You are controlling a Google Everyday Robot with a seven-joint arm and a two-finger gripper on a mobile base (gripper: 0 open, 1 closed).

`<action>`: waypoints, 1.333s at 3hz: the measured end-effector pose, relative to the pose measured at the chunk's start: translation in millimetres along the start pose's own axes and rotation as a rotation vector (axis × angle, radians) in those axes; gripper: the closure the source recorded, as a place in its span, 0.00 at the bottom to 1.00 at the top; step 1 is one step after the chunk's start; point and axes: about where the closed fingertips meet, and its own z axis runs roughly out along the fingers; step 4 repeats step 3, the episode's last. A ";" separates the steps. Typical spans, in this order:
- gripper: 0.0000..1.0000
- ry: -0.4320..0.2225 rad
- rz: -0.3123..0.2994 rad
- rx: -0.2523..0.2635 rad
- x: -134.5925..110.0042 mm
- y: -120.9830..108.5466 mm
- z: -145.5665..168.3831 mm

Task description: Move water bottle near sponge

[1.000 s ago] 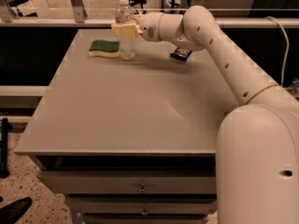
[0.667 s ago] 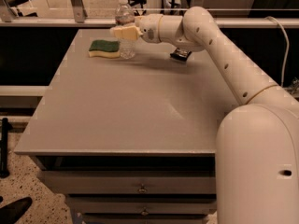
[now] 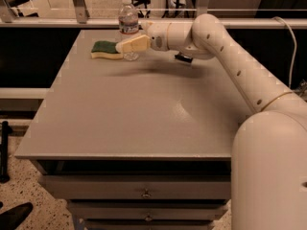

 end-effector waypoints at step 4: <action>0.00 0.027 -0.110 -0.022 -7.5 17.7 -105.0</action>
Offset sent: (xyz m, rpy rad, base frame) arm -0.1131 -0.1915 0.0455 -0.1535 -0.1699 -0.0274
